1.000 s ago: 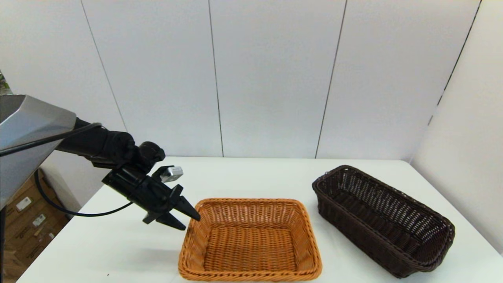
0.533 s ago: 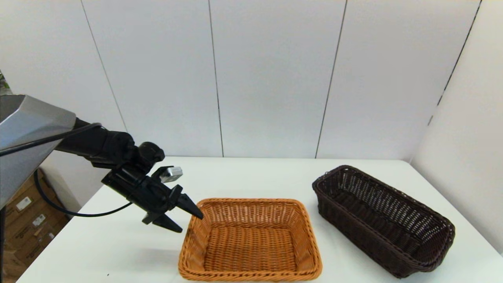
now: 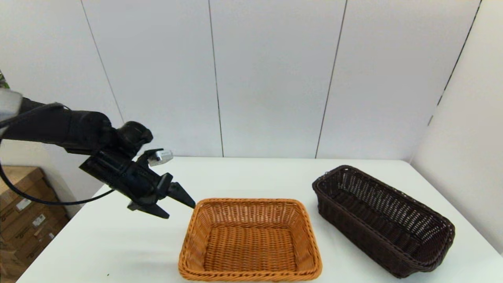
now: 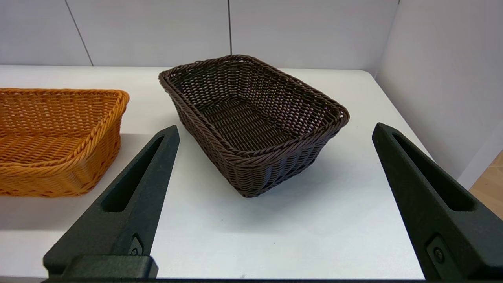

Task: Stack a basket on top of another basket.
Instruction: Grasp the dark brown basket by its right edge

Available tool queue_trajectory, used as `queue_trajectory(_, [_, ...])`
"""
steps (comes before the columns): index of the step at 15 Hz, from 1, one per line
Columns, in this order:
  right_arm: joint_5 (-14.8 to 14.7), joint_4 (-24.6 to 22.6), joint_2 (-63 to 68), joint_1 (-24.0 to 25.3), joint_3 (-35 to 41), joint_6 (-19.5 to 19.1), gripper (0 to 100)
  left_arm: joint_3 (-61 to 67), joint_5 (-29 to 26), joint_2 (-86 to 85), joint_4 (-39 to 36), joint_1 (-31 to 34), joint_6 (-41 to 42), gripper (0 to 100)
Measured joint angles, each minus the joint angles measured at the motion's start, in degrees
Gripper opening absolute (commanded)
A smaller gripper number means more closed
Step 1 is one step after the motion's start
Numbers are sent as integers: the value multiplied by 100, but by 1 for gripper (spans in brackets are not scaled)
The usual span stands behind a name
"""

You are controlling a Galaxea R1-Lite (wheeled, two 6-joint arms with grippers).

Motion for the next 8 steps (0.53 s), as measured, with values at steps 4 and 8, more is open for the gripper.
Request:
queue_trajectory(4, [-1, 0, 0, -2, 0, 0, 100, -20, 1025, -1141, -27, -33, 561, 100])
queue_trajectory(8, [0, 0, 0, -2, -2, 2, 100, 22, 1899, -2241, -99, -88, 1101, 100])
